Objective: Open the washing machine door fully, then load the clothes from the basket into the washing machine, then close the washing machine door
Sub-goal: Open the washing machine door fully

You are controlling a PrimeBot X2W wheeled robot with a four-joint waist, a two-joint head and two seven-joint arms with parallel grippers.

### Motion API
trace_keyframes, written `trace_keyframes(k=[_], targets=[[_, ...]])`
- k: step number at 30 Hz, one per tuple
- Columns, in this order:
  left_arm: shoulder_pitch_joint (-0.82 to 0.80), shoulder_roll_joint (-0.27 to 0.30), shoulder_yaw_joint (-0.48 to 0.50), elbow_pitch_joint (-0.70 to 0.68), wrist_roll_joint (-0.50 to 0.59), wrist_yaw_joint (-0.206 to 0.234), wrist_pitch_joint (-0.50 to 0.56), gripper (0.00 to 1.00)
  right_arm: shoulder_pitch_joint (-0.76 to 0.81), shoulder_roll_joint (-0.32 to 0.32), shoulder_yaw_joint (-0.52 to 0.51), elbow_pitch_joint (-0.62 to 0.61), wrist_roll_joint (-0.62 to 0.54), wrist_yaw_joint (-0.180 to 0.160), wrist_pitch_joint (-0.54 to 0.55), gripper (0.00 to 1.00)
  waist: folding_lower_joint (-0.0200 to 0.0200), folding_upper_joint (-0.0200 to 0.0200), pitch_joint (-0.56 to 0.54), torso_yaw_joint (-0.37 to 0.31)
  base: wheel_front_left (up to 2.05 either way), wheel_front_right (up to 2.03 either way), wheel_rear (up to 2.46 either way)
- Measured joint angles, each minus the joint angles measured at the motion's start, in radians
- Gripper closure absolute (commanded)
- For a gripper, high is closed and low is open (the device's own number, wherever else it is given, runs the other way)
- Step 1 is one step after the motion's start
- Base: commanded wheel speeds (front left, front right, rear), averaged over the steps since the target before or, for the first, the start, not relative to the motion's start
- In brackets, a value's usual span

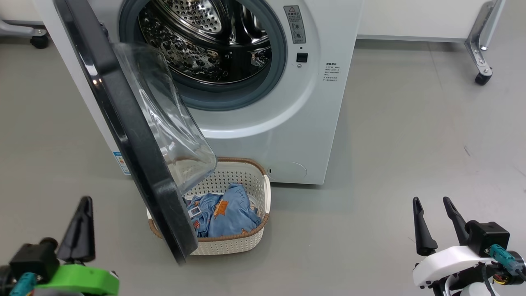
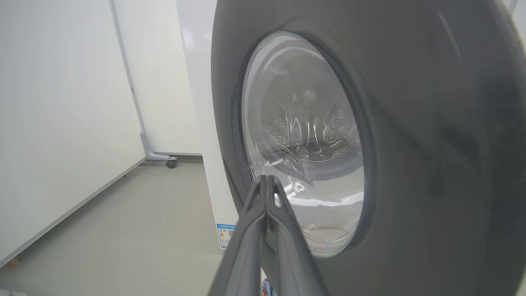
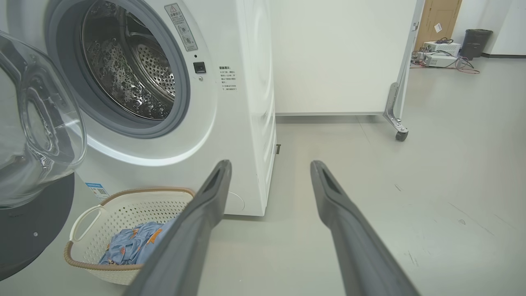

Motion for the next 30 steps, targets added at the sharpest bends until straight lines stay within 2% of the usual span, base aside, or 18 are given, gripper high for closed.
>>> trace_keyframes(k=[4, 8, 13, 18, 25, 30], targets=[[-0.045, 0.002, 0.064, -0.132, 0.017, 0.000, 0.000, 1.00, 0.000, 0.000, -0.010, 0.002, -0.005, 0.003, 0.000, 0.00, 0.0000, 0.0000, -0.001, 0.006, 0.00, 0.00, 0.00], [-0.140, 0.006, 0.068, -0.294, 0.050, 0.000, -0.002, 1.00, 0.001, 0.002, -0.020, 0.003, -0.008, 0.003, 0.000, 0.00, 0.0000, 0.0000, -0.001, 0.010, 0.00, 0.00, 0.00], [-0.235, 0.036, -0.058, -0.472, 0.075, 0.000, -0.006, 1.00, 0.001, 0.006, -0.024, 0.006, -0.010, 0.011, 0.000, 0.00, 0.0000, 0.0000, -0.002, 0.011, 0.00, 0.00, 0.00], [-0.276, 0.044, -0.186, -0.552, 0.076, 0.000, -0.006, 1.00, 0.001, 0.012, -0.025, 0.009, -0.016, 0.012, 0.000, 0.00, 0.0000, 0.0000, -0.003, 0.009, 0.00, 0.00, 0.00], [-0.295, 0.054, -0.356, -0.598, 0.071, 0.000, -0.006, 1.00, 0.001, 0.024, -0.032, 0.014, -0.021, 0.021, 0.000, 0.00, 0.0000, 0.0000, -0.003, -0.001, 0.00, 0.00, 0.00], [-0.293, 0.055, -0.456, -0.582, 0.064, 0.000, -0.006, 1.00, 0.001, 0.027, -0.040, 0.018, -0.026, 0.028, 0.000, 0.00, 0.0000, 0.0000, -0.001, -0.008, 0.00, 0.00, 0.00]])
